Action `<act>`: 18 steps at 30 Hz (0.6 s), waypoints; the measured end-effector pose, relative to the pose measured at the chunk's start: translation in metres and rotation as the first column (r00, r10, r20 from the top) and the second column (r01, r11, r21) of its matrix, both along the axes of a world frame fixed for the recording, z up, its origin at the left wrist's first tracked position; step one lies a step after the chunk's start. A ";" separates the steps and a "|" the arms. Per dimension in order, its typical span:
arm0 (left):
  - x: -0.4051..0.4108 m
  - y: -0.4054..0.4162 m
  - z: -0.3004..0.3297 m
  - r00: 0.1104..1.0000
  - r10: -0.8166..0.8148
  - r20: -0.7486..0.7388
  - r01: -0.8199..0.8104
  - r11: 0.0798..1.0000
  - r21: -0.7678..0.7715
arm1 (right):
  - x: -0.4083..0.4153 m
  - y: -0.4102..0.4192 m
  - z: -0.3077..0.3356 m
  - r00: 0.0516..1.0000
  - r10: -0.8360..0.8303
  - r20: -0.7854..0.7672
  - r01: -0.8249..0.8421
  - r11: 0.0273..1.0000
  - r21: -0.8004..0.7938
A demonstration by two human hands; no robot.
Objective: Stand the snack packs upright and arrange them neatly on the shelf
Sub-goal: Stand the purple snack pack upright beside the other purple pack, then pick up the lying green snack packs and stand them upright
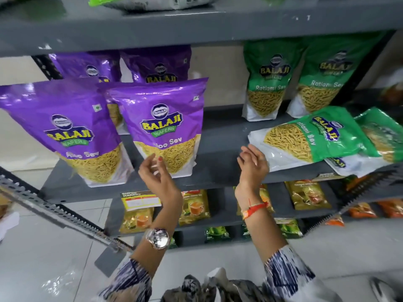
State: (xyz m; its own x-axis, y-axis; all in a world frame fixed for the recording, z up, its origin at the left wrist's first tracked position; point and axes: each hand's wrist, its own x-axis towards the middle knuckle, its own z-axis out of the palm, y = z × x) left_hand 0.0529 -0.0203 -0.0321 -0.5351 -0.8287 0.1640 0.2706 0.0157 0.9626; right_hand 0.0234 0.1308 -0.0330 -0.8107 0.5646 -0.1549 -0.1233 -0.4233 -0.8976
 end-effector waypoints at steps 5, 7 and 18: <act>-0.021 0.081 0.002 0.933 -0.359 0.026 0.360 0.930 -0.073 | -0.001 0.069 -0.002 0.946 -0.295 0.136 0.313 0.939 -0.142; -0.043 0.112 0.009 0.857 -0.505 0.103 0.515 0.845 -0.144 | -0.002 0.094 -0.002 0.919 -0.330 0.217 0.371 0.910 -0.187; -0.183 0.208 0.038 0.129 -0.519 0.845 0.989 0.133 -0.070 | 0.006 0.152 -0.005 0.955 -0.109 0.277 0.181 0.951 -0.250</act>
State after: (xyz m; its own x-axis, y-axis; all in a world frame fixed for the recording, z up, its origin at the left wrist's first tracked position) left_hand -0.1298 0.1874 0.0056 -0.9010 0.3060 -0.3076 -0.0227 0.6747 0.7378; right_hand 0.0295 0.2824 -0.0385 -0.6351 0.5807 -0.5093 0.0175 -0.6484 -0.7611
